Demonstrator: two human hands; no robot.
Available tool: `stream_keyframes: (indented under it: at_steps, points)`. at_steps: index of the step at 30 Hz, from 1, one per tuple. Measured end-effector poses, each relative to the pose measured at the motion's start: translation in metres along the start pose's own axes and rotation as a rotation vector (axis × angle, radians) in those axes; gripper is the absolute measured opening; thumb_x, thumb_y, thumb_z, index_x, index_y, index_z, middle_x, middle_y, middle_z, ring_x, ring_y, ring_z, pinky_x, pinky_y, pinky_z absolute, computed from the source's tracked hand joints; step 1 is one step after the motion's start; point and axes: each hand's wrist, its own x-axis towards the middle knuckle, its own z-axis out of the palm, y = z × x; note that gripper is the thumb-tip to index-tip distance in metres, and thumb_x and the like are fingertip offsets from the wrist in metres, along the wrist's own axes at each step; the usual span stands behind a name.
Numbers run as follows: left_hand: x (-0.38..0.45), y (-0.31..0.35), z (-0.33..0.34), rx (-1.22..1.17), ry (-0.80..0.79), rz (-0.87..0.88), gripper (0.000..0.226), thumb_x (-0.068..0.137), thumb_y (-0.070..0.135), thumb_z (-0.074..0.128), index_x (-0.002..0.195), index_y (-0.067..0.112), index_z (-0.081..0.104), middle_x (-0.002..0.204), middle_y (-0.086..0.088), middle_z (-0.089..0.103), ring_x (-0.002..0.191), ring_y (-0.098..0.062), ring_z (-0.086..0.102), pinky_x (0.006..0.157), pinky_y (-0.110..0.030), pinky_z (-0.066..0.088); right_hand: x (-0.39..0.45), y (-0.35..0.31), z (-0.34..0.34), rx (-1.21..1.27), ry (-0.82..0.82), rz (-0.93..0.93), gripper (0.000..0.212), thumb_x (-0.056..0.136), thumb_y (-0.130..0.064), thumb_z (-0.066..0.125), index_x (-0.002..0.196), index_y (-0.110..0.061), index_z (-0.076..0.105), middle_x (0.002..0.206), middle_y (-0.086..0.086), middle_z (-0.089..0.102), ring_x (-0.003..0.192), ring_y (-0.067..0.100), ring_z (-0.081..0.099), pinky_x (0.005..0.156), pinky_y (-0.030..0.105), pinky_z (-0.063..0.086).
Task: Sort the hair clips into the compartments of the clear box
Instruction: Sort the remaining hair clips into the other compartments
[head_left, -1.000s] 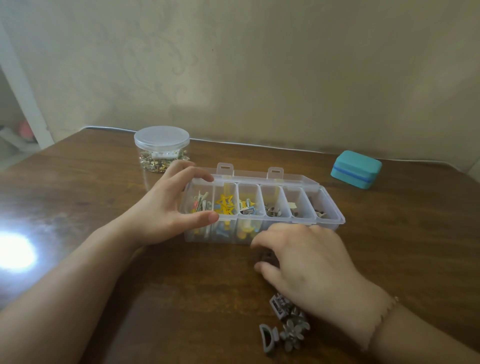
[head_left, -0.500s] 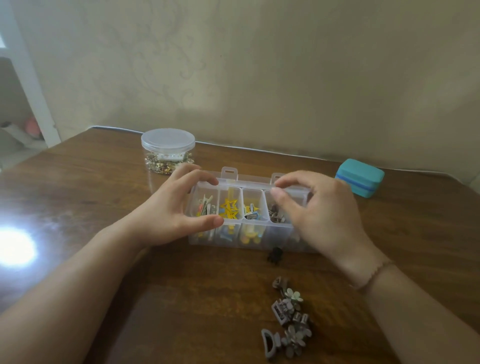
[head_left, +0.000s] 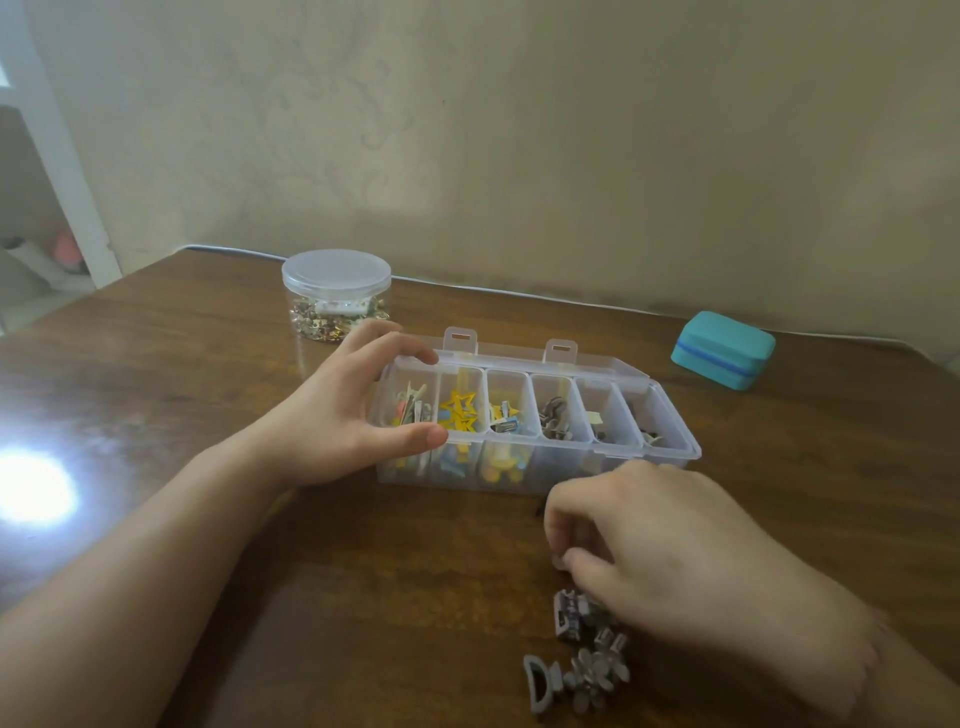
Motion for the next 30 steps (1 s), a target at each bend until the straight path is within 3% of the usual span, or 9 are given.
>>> stream_keyframes:
  at_steps: [5,11,15,18,21,23,27,30]
  points:
    - [-0.001,0.001,0.0,-0.006,-0.001,0.0,0.068,0.063,0.068,0.068,0.121,0.035,0.055,0.126,0.01,0.042,0.123,0.001,0.04,0.096,-0.005,0.031,0.004,0.009,-0.002,0.001,0.075,0.011,0.01,0.085,-0.036,0.055,0.094,-0.036,0.06,0.082,-0.017,0.062,0.078,0.002,0.053,0.062,0.021,0.041]
    - [-0.001,0.002,0.0,-0.012,-0.004,0.0,0.066,0.063,0.067,0.068,0.12,0.035,0.055,0.125,0.01,0.042,0.122,0.0,0.042,0.095,-0.005,0.031,0.009,0.004,0.014,-0.017,0.115,-0.027,0.039,0.085,-0.064,0.049,0.115,-0.04,0.051,0.1,-0.013,0.062,0.096,0.011,0.056,0.074,0.032,0.045]
    - [-0.001,0.002,-0.001,-0.011,-0.008,-0.006,0.067,0.063,0.068,0.067,0.12,0.037,0.055,0.125,0.011,0.042,0.123,-0.001,0.042,0.096,-0.006,0.032,0.012,0.002,0.02,0.007,0.107,-0.104,0.024,0.09,-0.052,0.051,0.11,-0.04,0.054,0.107,-0.016,0.06,0.102,0.012,0.055,0.08,0.034,0.047]
    - [-0.001,0.002,-0.001,-0.01,-0.006,-0.005,0.067,0.063,0.068,0.067,0.12,0.037,0.055,0.125,0.012,0.042,0.123,0.0,0.041,0.096,-0.009,0.033,0.007,0.009,0.01,0.042,0.186,-0.136,0.02,0.087,-0.052,0.052,0.102,-0.04,0.056,0.094,-0.018,0.061,0.086,0.003,0.055,0.073,0.027,0.046]
    - [-0.001,0.002,0.0,-0.011,-0.009,-0.01,0.066,0.063,0.068,0.067,0.12,0.038,0.054,0.126,0.012,0.041,0.122,0.0,0.042,0.097,-0.014,0.034,0.009,0.023,-0.001,0.179,0.443,-0.065,0.017,0.086,-0.052,0.054,0.091,-0.037,0.06,0.079,-0.019,0.061,0.068,-0.002,0.054,0.059,0.019,0.042]
    - [-0.001,0.001,0.0,-0.006,-0.009,-0.01,0.066,0.063,0.069,0.067,0.121,0.038,0.054,0.126,0.011,0.041,0.122,-0.001,0.042,0.098,-0.02,0.035,0.012,0.034,-0.003,0.232,0.593,-0.008,0.015,0.085,-0.049,0.055,0.093,-0.037,0.06,0.078,-0.017,0.062,0.068,-0.001,0.055,0.057,0.019,0.043]
    - [-0.001,0.001,-0.001,-0.004,-0.002,0.0,0.067,0.063,0.068,0.068,0.121,0.036,0.054,0.125,0.01,0.042,0.122,-0.006,0.044,0.101,-0.024,0.037,0.014,0.041,-0.002,0.122,0.653,0.007,0.029,0.087,-0.057,0.049,0.104,-0.035,0.059,0.072,-0.015,0.059,0.064,0.001,0.054,0.054,0.025,0.048]
    - [-0.001,0.002,-0.001,-0.002,0.0,0.002,0.067,0.064,0.068,0.067,0.121,0.035,0.055,0.125,0.01,0.042,0.122,-0.004,0.044,0.1,-0.022,0.036,0.007,0.027,-0.005,0.137,0.56,-0.103,0.026,0.087,-0.055,0.05,0.093,-0.034,0.064,0.066,-0.014,0.06,0.058,-0.001,0.054,0.053,0.017,0.04]
